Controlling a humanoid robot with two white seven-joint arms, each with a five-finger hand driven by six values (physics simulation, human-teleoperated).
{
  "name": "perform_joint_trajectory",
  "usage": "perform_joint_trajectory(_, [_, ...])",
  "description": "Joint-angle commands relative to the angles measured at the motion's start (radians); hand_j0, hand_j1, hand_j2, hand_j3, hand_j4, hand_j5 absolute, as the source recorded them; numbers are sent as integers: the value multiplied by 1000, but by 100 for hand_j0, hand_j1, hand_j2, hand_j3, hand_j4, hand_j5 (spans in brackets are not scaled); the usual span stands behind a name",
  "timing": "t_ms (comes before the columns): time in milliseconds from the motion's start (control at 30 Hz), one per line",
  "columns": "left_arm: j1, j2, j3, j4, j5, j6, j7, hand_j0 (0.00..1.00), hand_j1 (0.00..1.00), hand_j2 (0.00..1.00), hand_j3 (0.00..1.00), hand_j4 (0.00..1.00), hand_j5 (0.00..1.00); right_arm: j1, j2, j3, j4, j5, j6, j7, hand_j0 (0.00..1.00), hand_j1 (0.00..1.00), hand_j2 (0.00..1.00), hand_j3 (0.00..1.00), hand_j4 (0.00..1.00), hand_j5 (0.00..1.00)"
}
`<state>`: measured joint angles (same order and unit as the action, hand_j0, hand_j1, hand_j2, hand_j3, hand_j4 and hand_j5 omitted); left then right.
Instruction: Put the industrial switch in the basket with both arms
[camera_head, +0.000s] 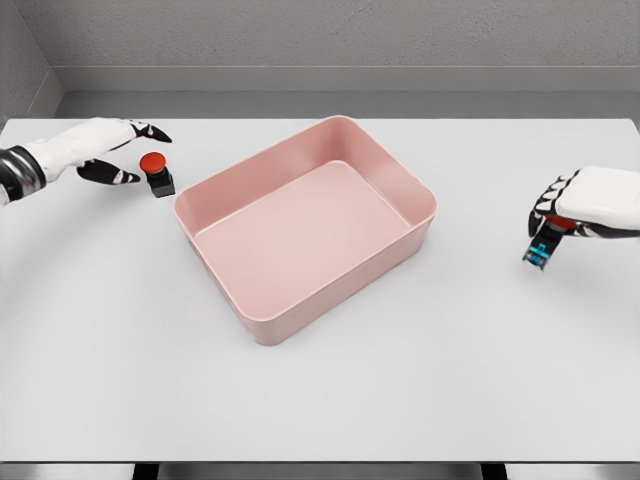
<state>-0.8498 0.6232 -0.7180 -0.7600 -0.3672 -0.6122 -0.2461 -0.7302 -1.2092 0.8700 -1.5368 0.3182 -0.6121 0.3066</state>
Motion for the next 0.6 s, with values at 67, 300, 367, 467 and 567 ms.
perform_joint_trajectory(67, [0, -19, 2, 7, 5, 1, -5, 79, 79, 79, 79, 79, 79, -9, 7, -3, -5, -5, 1, 3, 50, 50, 50, 50, 50, 50])
perform_joint_trajectory(300, [-6, -39, -4, 15, 5, 1, -19, 79, 79, 79, 79, 79, 79, -61, 14, -11, -54, -7, 1, 2, 50, 50, 50, 50, 50, 50])
perform_joint_trajectory(367, [-6, -42, -9, 15, 7, 1, -19, 79, 79, 79, 79, 79, 79, -77, 14, -11, -78, -7, 1, 2, 50, 50, 50, 50, 50, 50])
perform_joint_trajectory(467, [-6, -42, -11, 15, 5, 1, -19, 79, 79, 79, 79, 79, 79, -84, 16, -11, -94, -11, 1, 2, 50, 50, 50, 50, 50, 50])
perform_joint_trajectory(567, [-6, -42, -11, 15, 7, 1, -27, 76, 76, 76, 76, 76, 76, -89, 46, -11, -92, -10, 1, 2, 50, 50, 50, 50, 50, 50])
